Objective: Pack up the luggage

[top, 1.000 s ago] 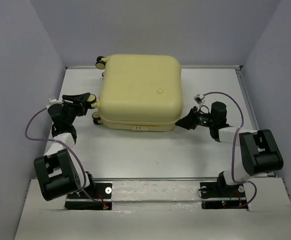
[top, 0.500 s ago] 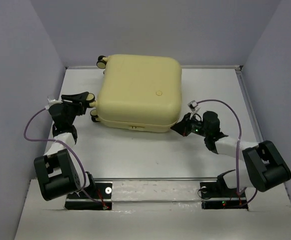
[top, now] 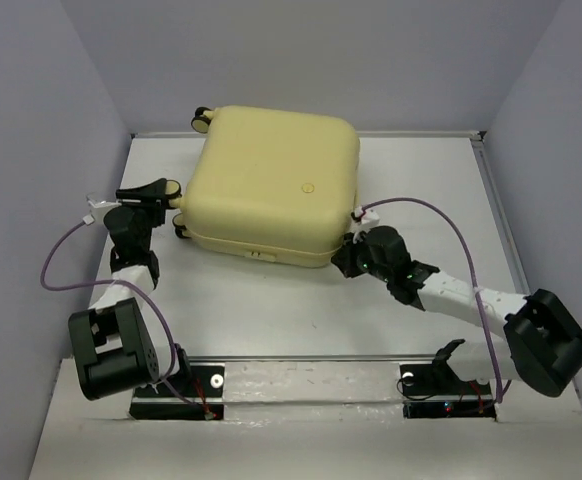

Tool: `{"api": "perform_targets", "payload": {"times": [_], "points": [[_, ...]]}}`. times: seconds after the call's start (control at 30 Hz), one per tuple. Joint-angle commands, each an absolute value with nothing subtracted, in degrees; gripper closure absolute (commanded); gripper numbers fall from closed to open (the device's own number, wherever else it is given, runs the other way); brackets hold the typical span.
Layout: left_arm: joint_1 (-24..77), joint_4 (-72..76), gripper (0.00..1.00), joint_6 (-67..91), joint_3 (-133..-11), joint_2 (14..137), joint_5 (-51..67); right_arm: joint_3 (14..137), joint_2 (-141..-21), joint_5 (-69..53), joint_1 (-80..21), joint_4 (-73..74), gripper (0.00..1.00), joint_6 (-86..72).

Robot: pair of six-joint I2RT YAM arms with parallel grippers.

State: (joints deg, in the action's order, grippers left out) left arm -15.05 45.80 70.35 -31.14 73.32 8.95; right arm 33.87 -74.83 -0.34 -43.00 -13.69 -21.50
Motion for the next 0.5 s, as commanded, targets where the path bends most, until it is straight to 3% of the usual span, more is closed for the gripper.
{"api": "perform_targets", "payload": {"times": [0.0,0.1,0.2,0.27,0.33,0.47], "points": [[-9.93,44.83,0.94,65.84,-31.02,68.31,27.08,33.58,-68.74,-12.82,-37.71,-18.11,0.93,-20.66],[-9.93,35.89,0.93,59.28,-35.23,65.49,22.78,28.67,-66.01,-18.01,-37.71,-20.47,0.93,-21.88],[-10.19,28.14,0.36,55.82,-38.05,61.71,18.91,26.72,-65.21,-20.82,-37.71,-21.09,0.93,-21.71],[-10.28,23.68,0.07,52.58,-41.11,58.47,16.89,26.19,-66.09,-25.19,-37.71,-22.40,0.93,-21.71],[-9.85,19.88,0.01,49.15,-42.97,54.96,14.87,27.15,-68.81,-27.15,-38.58,-22.67,0.93,-21.71],[-3.71,9.26,0.01,37.91,-45.53,47.13,4.86,32.68,-72.42,-24.88,-43.24,-19.26,0.93,-18.38]]}}
